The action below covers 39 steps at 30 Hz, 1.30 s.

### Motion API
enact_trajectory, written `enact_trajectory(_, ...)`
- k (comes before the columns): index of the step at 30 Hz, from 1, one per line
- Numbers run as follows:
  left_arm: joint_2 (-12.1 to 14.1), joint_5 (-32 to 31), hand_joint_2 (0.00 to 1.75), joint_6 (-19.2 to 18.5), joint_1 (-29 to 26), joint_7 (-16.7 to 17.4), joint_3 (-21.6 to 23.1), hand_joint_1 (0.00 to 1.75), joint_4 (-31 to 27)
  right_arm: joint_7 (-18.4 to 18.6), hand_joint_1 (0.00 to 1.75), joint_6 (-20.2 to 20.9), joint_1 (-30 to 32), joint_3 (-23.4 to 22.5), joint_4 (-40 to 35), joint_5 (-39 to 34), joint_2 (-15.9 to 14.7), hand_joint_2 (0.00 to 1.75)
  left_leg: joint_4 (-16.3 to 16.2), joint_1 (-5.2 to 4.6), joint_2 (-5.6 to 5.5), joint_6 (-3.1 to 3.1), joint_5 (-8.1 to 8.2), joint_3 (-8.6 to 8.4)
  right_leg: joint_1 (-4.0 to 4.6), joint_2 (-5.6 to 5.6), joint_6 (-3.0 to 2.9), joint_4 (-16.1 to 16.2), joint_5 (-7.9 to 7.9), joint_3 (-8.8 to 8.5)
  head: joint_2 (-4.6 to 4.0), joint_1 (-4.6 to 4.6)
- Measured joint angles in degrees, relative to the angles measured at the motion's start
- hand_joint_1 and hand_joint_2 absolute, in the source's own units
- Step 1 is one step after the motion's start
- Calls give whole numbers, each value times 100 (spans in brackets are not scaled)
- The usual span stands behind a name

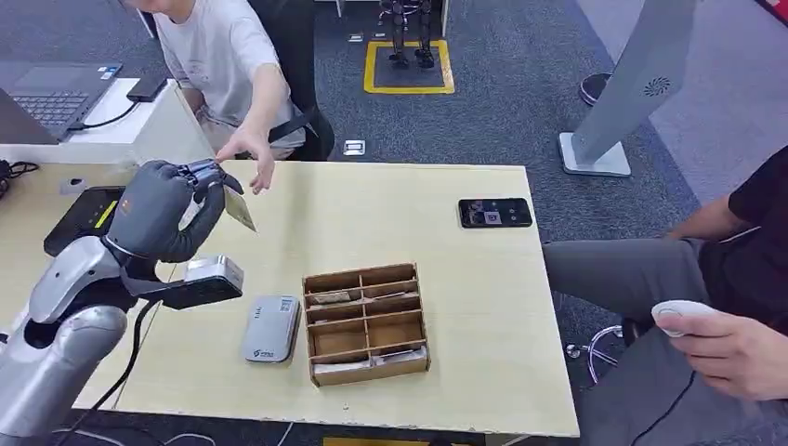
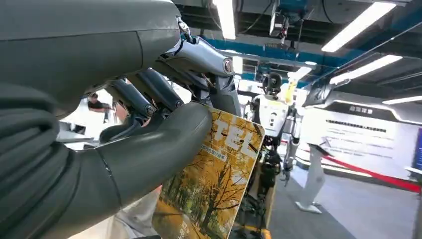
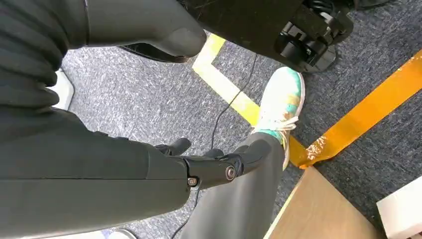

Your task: Pass the card to the sensor for recognition and then transmit it.

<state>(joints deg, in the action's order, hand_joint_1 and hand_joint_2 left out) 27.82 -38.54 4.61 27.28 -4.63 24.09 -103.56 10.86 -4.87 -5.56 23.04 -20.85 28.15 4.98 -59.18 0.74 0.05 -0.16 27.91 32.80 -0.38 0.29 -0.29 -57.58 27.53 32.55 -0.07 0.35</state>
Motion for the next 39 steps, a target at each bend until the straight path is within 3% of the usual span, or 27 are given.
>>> enact_trajectory(5,-11,-1294,175,35,290,761,70,175,418,13,0,2,-2,79,-31,39,-2,175,0,0,1,-1,-1,0,0,1,-1,0,-2,3,0,0)
enact_trajectory(8,-94,-1628,175,153,496,1018,155,175,932,28,0,0,-3,144,-65,68,-4,175,-1,0,1,-2,-3,0,0,2,-4,0,-5,3,0,0)
enact_trajectory(14,-251,-1650,175,308,652,1169,184,175,1615,28,0,-11,2,216,-122,63,-11,175,-1,0,6,-5,-4,0,0,7,-5,0,-6,4,0,-2)
enact_trajectory(26,-313,-1739,175,302,684,1206,184,175,2039,59,0,28,1,374,-142,83,-39,175,-1,0,5,-5,-4,1,0,7,-5,0,-6,4,0,-2)
enact_trajectory(27,-313,-1766,175,304,687,1224,184,147,2066,66,0,42,1,396,-142,83,-42,175,-1,0,5,-5,-4,1,0,7,-5,0,-7,4,0,-2)
enact_trajectory(28,-313,-1772,175,306,687,1228,184,2,2089,76,0,57,1,409,-142,83,-44,175,-1,0,6,-5,-4,1,0,7,-5,0,-7,4,0,-2)
enact_trajectory(34,-317,-1805,175,632,681,1208,181,0,2133,76,0,59,1,437,-142,66,-57,175,-1,0,4,-5,-4,3,0,6,-5,0,-6,4,0,-2)
enact_trajectory(39,-341,-1811,175,664,677,1202,181,0,2138,74,0,59,1,439,-142,66,-59,175,-1,0,3,-5,-4,4,0,5,-5,0,-6,4,0,-2)
